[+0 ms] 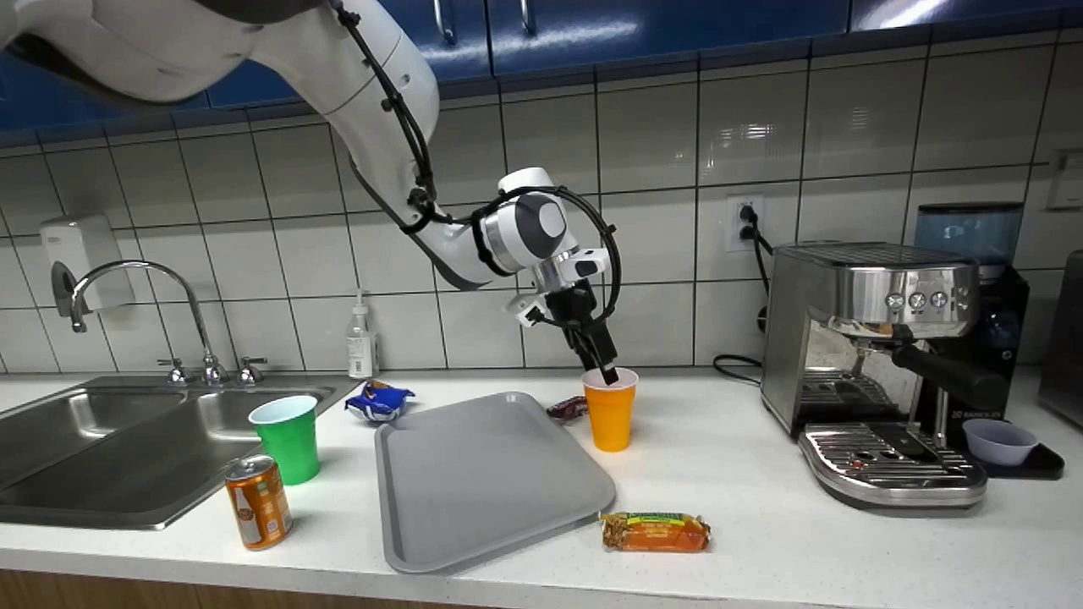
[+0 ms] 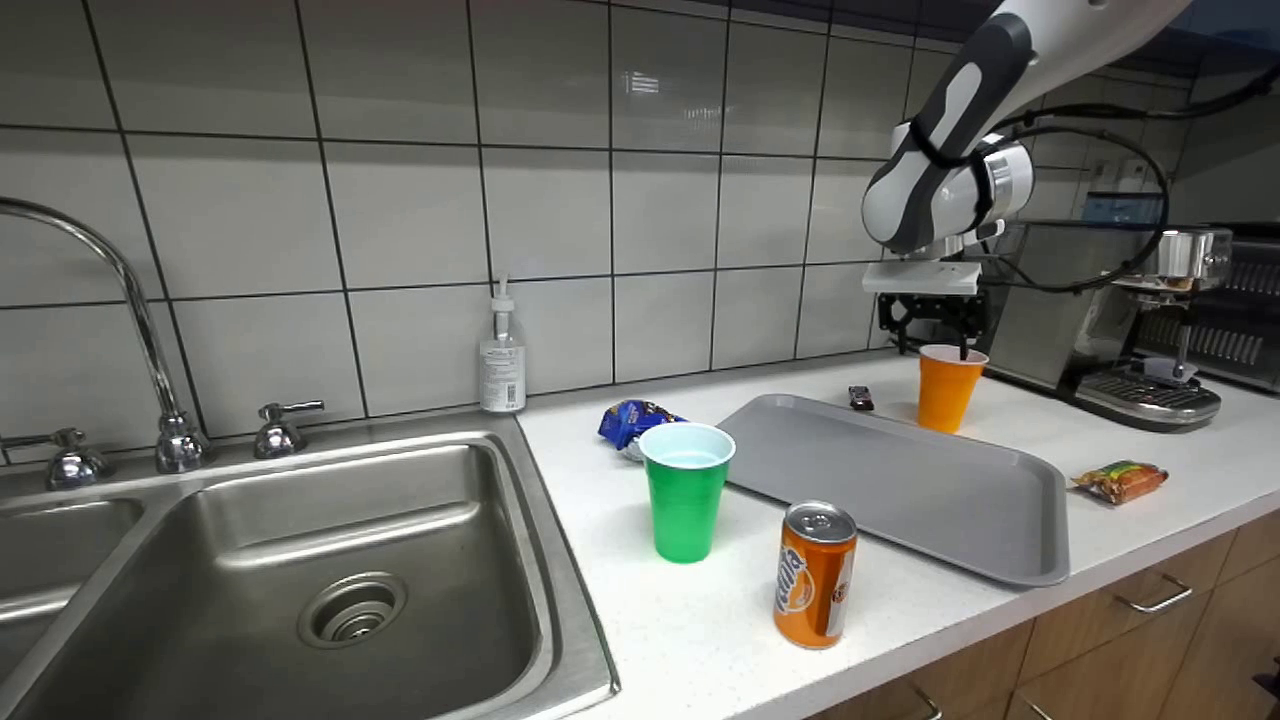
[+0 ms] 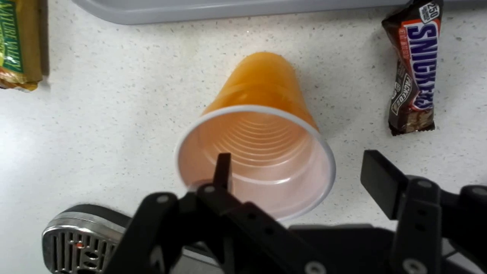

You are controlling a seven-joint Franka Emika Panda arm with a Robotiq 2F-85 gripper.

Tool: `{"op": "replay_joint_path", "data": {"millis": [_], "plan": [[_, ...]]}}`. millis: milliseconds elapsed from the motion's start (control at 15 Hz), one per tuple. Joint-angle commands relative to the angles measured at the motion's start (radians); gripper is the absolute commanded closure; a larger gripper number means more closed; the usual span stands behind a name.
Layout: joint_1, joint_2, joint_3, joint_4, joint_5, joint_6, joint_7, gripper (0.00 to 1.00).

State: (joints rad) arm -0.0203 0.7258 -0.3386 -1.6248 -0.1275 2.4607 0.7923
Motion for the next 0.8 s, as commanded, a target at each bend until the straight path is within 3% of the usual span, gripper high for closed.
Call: {"op": "replay_joint_path", "data": {"millis": [0,467,733], "plan": [[-0.013,-0.030,0.017,-0.026,0.015,0.019,-0.022,0.44],[0.016,-0.071,-0.008,-0.076,-0.013,0.036,-0.001,0.97],[0.037,-0.115,-0.018,-0.130,-0.030,0.043,0.012,0.99]]}}
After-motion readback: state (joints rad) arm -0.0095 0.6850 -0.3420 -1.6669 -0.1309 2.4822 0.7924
